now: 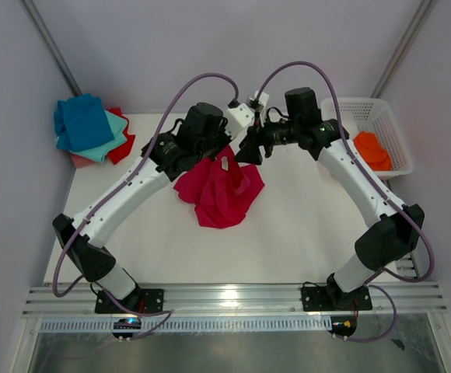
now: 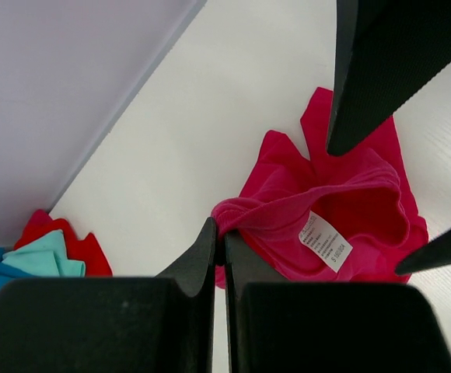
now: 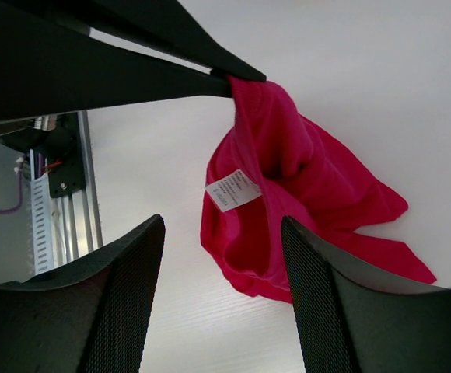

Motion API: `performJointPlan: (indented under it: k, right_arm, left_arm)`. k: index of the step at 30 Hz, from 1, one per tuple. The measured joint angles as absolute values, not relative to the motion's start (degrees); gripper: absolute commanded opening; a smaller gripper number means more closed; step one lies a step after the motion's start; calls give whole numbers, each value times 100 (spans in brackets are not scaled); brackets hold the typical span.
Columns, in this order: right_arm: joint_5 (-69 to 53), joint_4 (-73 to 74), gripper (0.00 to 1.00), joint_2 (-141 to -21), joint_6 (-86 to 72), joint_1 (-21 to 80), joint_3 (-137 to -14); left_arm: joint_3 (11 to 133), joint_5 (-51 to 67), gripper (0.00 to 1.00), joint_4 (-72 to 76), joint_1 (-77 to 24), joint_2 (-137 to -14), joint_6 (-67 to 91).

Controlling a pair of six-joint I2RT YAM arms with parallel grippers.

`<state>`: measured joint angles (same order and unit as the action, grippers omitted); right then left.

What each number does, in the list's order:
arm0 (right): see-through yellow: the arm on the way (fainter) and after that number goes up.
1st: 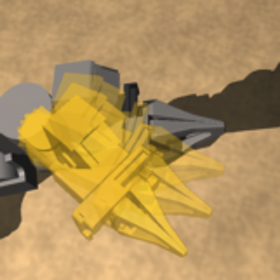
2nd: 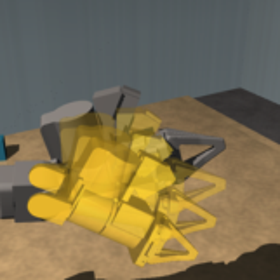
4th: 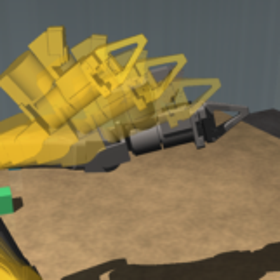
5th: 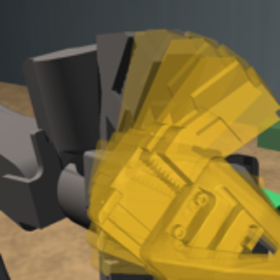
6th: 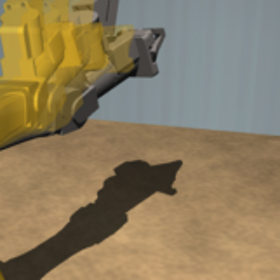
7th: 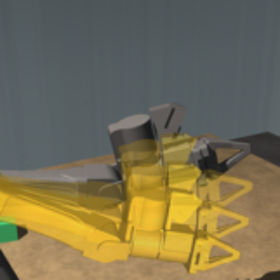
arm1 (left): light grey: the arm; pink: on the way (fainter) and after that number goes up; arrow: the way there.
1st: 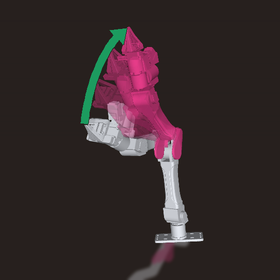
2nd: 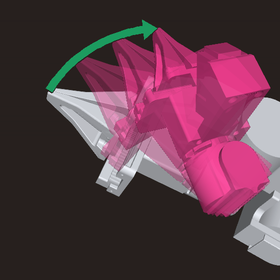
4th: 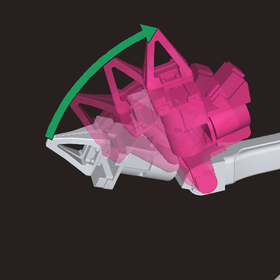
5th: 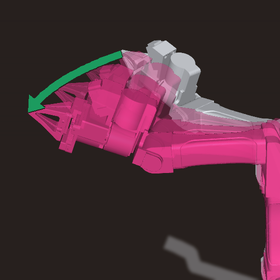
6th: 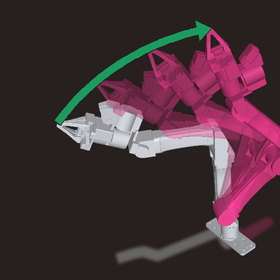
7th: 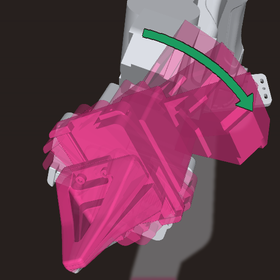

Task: Fold and stack the t-shirts
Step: Flatten the tshirt out

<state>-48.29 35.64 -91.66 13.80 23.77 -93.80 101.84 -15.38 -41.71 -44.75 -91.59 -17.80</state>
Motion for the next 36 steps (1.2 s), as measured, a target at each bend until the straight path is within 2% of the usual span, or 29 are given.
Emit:
performJointPlan:
  k: [10,34,35,36]
  right_arm:
    - [-5336,3496,66,-9166,1378,2377,-9334]
    - [-5120,3124,66,-9633,1409,2377,-9282]
    - [-5116,3096,65,-9651,1378,2377,-9282]
    - [-5118,3068,58,-9679,1354,2377,-9282]
  left_arm:
    - [10182,-1435,0,-4106,-4475,-9159,-1660]
    - [10182,-582,0,-4324,-4475,-9159,-1334]
    - [10182,-523,0,-4331,-4475,-9159,-1317]
    - [10182,-464,0,-4340,-4475,-9159,-1282]
